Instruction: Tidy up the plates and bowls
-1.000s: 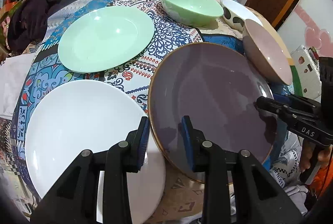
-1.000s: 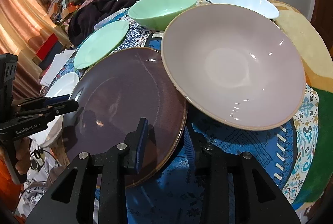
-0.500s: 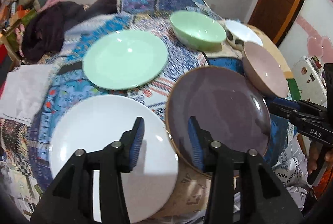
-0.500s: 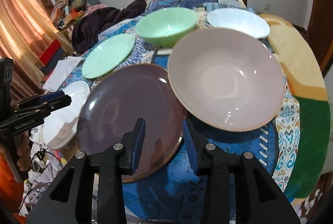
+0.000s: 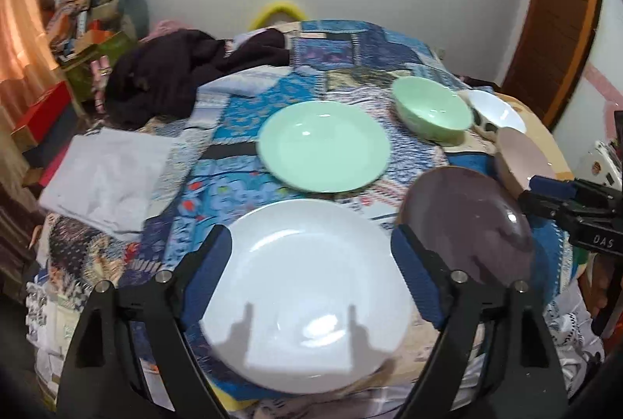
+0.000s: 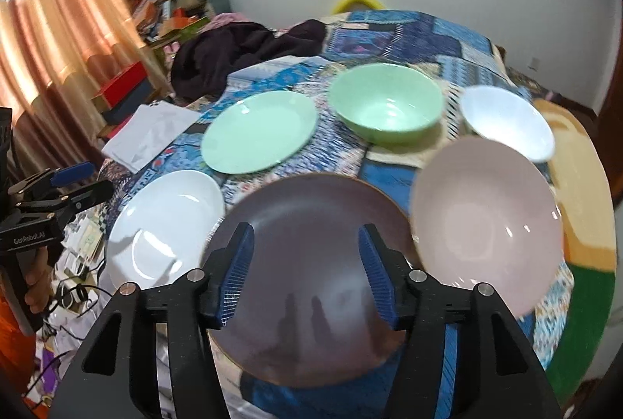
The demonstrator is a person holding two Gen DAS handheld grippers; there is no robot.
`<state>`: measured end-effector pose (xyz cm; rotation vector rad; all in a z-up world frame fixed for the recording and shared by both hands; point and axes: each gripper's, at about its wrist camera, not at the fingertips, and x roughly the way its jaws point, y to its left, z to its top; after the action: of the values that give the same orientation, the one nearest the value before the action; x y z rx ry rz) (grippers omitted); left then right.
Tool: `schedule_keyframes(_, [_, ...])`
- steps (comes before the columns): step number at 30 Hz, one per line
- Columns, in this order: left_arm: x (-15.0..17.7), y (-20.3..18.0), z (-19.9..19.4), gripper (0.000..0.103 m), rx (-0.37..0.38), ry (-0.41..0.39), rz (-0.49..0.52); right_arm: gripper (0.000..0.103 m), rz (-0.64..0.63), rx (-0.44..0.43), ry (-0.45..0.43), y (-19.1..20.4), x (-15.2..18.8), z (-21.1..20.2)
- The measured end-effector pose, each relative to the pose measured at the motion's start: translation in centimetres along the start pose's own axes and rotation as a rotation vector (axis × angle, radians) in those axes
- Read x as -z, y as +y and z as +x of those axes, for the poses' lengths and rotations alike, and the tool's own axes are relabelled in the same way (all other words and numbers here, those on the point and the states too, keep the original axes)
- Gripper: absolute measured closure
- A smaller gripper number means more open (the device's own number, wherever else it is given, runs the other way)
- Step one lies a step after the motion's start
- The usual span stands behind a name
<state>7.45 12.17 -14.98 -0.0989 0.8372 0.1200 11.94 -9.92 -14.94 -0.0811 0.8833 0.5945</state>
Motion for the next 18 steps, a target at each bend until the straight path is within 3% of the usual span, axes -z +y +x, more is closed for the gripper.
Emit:
schedule_keyframes(9, [2.9, 5.9, 1.0, 0.017, -0.072, 0.085, -0.122, 0.051, -0.105, -0.070, 0.060, 4.0, -2.0, 4.2])
schedule_keyframes(18, [6.4, 9.1, 2.5, 0.018, -0.054, 0.176, -0.219, 0.051, -0.176, -0.134, 0.157, 6.9, -3.1, 8.9])
